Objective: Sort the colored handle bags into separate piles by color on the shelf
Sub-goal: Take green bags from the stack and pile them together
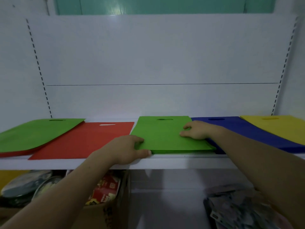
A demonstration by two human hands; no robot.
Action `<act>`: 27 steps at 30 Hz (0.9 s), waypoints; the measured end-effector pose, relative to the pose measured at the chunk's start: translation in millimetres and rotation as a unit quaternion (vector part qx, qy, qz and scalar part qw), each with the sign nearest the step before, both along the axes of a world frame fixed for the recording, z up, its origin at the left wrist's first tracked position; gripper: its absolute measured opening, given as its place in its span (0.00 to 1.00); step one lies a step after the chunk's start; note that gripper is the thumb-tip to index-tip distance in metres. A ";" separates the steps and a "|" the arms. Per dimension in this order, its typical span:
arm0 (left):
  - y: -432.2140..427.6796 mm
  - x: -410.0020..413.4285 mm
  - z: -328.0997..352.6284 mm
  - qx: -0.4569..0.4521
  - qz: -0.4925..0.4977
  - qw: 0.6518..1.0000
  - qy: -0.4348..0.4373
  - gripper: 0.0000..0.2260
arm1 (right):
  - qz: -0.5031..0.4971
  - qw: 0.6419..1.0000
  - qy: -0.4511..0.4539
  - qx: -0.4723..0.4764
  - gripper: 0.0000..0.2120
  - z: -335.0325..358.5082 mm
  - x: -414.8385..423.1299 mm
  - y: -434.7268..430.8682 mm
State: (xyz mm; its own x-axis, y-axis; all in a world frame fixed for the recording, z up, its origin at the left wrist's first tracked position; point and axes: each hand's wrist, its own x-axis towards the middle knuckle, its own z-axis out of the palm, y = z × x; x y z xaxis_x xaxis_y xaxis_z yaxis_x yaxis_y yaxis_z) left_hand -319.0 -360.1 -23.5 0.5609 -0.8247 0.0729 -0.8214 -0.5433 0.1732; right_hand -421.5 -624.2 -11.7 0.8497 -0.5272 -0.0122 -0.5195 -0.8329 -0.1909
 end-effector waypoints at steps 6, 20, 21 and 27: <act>-1.2 0.4 -0.3 -0.010 0.000 1.000 0.016 0.33 | 0.002 1.000 0.001 -0.020 0.26 1.9 1.0 3.6; -10.2 -16.7 -2.3 -0.030 0.029 0.999 0.010 0.31 | 0.019 1.000 0.002 -0.012 0.26 -3.7 -3.6 -2.9; -10.5 -17.5 -2.8 -0.030 0.032 0.999 0.011 0.31 | 0.022 1.000 0.006 -0.014 0.26 -3.7 -3.8 -3.3; -10.4 -16.2 -1.7 -0.041 0.041 0.998 0.012 0.33 | 0.032 0.999 0.021 -0.026 0.27 2.3 -3.0 -4.1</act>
